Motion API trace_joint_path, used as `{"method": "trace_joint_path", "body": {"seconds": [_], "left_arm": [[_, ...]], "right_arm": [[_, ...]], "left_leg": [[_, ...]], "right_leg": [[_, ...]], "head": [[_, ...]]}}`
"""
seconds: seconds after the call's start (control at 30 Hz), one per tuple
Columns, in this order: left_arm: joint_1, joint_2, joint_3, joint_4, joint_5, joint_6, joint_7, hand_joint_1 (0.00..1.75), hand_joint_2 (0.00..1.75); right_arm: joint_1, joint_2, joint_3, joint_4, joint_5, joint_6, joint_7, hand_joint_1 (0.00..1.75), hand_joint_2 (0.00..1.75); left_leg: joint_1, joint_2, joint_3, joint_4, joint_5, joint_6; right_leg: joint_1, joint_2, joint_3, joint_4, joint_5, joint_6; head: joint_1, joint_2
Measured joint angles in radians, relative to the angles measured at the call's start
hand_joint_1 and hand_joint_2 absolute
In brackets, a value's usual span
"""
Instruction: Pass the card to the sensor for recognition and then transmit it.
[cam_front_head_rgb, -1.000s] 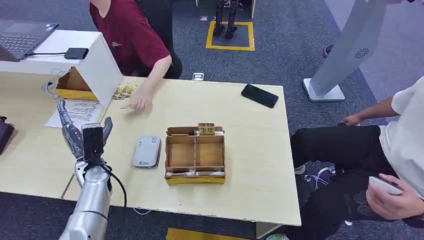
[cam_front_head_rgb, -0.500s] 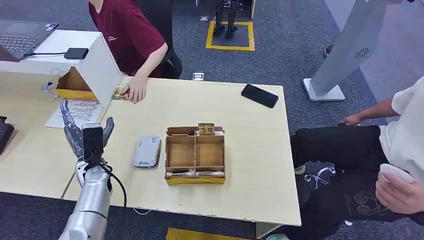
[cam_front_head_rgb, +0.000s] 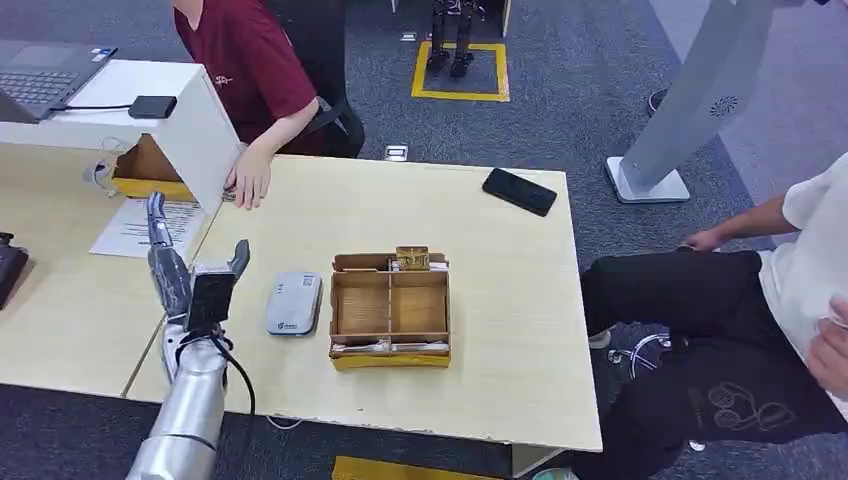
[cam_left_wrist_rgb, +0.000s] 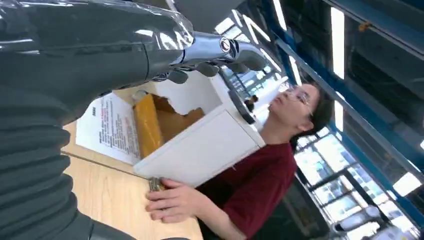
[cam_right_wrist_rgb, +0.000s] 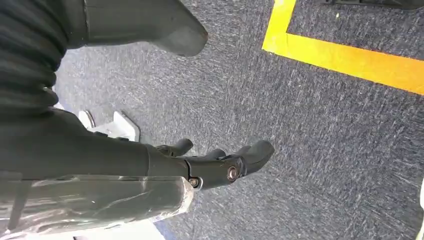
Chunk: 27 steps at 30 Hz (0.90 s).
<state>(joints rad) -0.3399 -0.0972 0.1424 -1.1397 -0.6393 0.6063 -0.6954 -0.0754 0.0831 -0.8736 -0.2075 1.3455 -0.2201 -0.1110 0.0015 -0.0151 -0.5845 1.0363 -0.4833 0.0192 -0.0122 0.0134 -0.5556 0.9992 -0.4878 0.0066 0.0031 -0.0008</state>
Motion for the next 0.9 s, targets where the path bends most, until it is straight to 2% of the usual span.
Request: {"method": "trace_joint_path", "body": {"seconds": [0.2, 0.33, 0.5, 0.67, 0.83, 0.9], "left_arm": [[0.117, 0.002, -0.116, -0.152, 0.007, -0.139, -0.003, 0.00, 1.75], [0.211, 0.010, -0.230, -0.270, -0.051, -0.163, -0.006, 0.00, 1.75], [0.275, 0.021, -0.345, -0.347, -0.125, -0.141, -0.006, 0.00, 1.75], [0.319, 0.046, -0.469, -0.359, -0.358, -0.004, 0.033, 0.00, 1.75], [0.330, 0.062, -0.523, -0.359, -0.377, 0.014, 0.046, 0.00, 1.75], [0.329, 0.074, -0.538, -0.359, -0.432, 0.042, 0.082, 0.00, 1.75]], "right_arm": [[0.000, 0.000, -0.021, 0.000, -0.015, -0.002, 0.000, 0.00, 1.75], [0.001, 0.001, -0.037, 0.000, -0.017, -0.007, 0.000, 0.00, 1.75], [0.001, 0.003, -0.052, 0.000, -0.017, -0.011, 0.000, 0.00, 1.75], [0.000, 0.004, -0.058, 0.000, -0.016, -0.014, -0.006, 0.00, 1.75], [0.001, 0.004, -0.060, 0.000, -0.015, -0.014, -0.007, 0.00, 1.75], [0.001, 0.005, -0.061, 0.000, -0.013, -0.015, -0.007, 0.00, 1.75]], "left_leg": [[0.000, 0.000, 0.000, 0.000, 0.000, 0.000], [0.000, 0.000, 0.000, 0.000, 0.000, 0.001], [0.000, 0.000, 0.000, 0.000, 0.000, 0.001], [0.000, 0.000, 0.000, 0.000, 0.000, 0.001], [0.000, 0.000, 0.000, 0.000, 0.000, 0.001], [0.000, 0.000, 0.000, 0.000, 0.000, 0.001]], "right_leg": [[0.000, 0.000, 0.000, 0.000, 0.000, 0.000], [0.000, 0.000, 0.000, -0.001, -0.001, 0.001], [0.000, 0.000, 0.000, -0.001, -0.001, 0.001], [0.000, 0.000, 0.000, -0.001, -0.001, 0.001], [0.000, 0.000, 0.000, -0.001, -0.001, 0.001], [0.000, 0.000, 0.000, -0.001, -0.001, 0.001]], "head": [[0.000, 0.000], [0.000, 0.000], [0.000, 0.000], [0.000, 0.000], [0.000, 0.000], [0.000, 0.000]]}}
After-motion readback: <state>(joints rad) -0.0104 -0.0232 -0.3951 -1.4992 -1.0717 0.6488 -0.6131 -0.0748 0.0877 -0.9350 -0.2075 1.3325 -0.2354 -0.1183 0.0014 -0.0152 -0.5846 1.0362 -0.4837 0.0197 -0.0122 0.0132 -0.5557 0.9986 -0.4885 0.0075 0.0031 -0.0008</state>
